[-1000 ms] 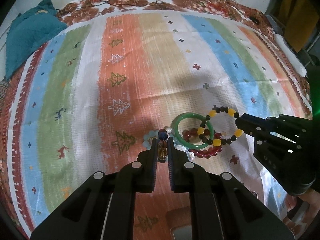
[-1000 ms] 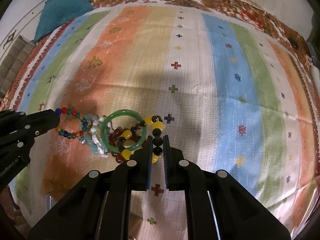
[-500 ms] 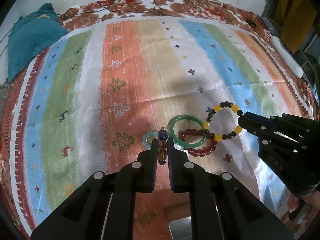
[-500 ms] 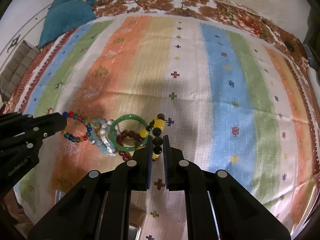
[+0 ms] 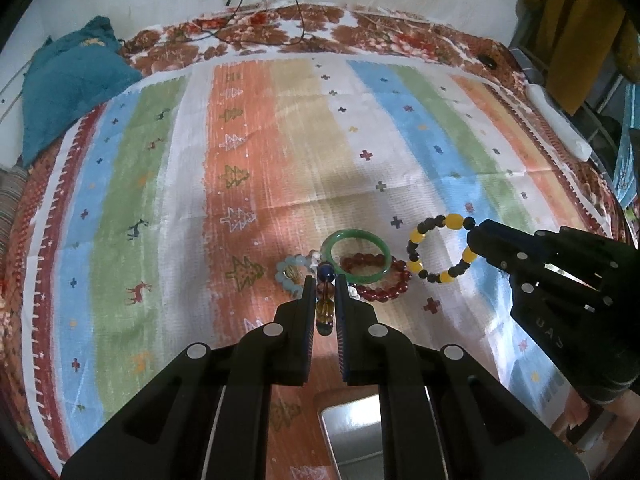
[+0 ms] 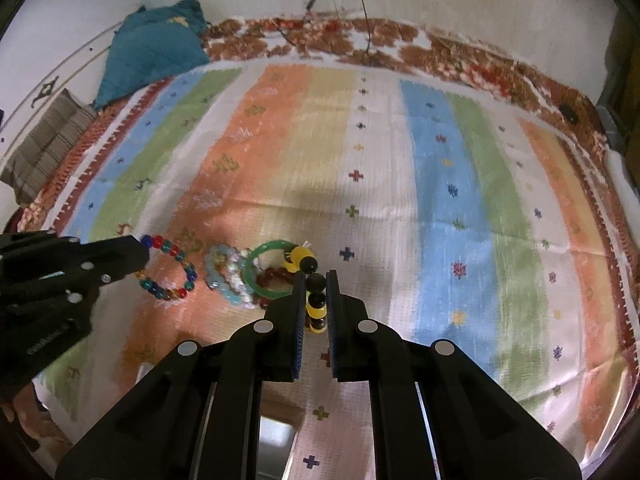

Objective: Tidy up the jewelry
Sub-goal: 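Lift both held bracelets and carry them over the silver tin, then lower both bracelets into the tin and open both tools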

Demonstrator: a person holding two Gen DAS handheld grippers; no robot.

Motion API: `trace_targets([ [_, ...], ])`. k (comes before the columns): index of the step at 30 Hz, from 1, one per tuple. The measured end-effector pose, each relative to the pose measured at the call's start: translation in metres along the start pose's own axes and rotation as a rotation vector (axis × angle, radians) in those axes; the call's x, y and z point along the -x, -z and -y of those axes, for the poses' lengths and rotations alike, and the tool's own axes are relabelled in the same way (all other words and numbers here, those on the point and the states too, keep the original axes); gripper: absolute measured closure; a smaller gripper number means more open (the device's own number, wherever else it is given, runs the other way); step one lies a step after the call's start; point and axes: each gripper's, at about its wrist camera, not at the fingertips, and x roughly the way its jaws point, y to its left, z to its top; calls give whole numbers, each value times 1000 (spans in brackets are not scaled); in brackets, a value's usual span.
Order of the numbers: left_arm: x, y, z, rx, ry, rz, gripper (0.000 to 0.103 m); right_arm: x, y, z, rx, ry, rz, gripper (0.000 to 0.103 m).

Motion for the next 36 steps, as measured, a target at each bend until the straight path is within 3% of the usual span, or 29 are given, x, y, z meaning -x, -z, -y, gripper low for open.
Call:
trace_targets([
  [15, 33, 16, 14, -23, 57, 69, 94, 28, 17, -1, -13, -39, 56, 92],
  [36, 73, 59, 33, -85, 61, 145, 94, 72, 55, -11, 9, -80, 122, 92],
])
